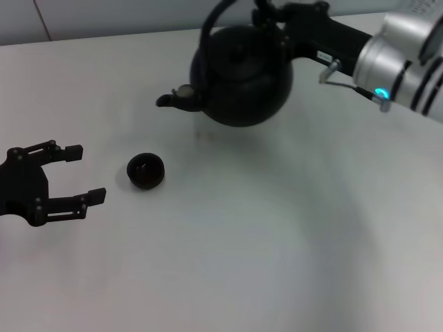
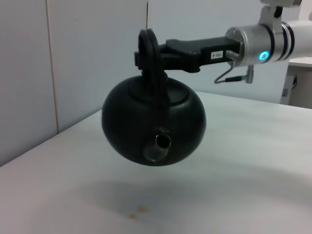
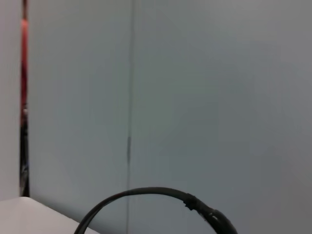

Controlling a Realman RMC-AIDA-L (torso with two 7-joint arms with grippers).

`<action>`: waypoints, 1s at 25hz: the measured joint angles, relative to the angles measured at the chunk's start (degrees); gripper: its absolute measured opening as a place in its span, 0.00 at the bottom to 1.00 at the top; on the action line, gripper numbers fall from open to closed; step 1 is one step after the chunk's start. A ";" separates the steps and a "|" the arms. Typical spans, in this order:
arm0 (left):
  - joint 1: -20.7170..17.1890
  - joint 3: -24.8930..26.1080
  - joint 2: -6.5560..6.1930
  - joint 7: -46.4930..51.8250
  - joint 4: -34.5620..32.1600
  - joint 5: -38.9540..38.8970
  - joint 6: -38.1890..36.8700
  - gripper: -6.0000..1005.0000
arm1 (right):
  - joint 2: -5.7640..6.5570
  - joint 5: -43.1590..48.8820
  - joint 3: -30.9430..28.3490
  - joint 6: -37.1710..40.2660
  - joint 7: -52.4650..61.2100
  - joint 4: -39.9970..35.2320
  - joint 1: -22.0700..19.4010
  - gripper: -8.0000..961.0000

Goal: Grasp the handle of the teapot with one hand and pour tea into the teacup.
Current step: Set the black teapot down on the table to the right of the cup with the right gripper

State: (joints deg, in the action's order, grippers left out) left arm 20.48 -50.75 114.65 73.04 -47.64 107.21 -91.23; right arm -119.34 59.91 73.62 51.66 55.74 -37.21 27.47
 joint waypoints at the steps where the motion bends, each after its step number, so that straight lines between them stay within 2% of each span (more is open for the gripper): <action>1: 0.00 0.00 0.00 0.00 0.00 0.00 0.00 0.86 | 0.00 0.00 0.00 0.00 0.00 0.00 0.00 0.12; 11: 0.12 0.05 0.20 0.44 0.00 -0.18 -0.08 0.86 | -0.03 -0.08 -4.47 0.97 1.72 0.51 -6.60 0.12; 25: 0.62 0.05 0.49 0.44 0.00 -0.35 -0.09 0.86 | 0.22 0.17 -5.82 0.79 1.77 4.89 -7.00 0.12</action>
State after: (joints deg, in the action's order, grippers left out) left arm 21.10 -50.71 115.14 73.48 -47.64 106.86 -91.32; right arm -119.12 60.08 67.80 52.45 57.51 -32.32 20.47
